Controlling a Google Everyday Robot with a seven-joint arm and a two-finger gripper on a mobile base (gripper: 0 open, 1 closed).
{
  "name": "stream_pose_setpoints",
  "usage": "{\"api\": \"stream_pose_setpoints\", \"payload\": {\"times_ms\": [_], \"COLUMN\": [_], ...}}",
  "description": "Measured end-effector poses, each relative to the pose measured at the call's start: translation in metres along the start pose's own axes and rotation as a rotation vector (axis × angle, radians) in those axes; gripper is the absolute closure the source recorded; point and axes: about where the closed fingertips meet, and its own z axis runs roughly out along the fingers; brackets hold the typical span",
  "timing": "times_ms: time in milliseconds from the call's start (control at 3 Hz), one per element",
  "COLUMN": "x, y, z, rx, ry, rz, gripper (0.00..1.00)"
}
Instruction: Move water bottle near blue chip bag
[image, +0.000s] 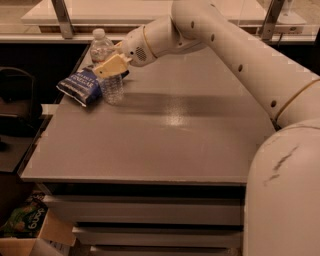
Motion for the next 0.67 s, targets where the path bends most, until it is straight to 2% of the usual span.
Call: {"api": "stream_pose_setpoints", "payload": {"times_ms": [667], "x": [0.0031], "y": [-0.0022], "z": [0.0024], "rx": [-0.003], "ry": [0.002], "rz": [0.02], "gripper": [0.35]}}
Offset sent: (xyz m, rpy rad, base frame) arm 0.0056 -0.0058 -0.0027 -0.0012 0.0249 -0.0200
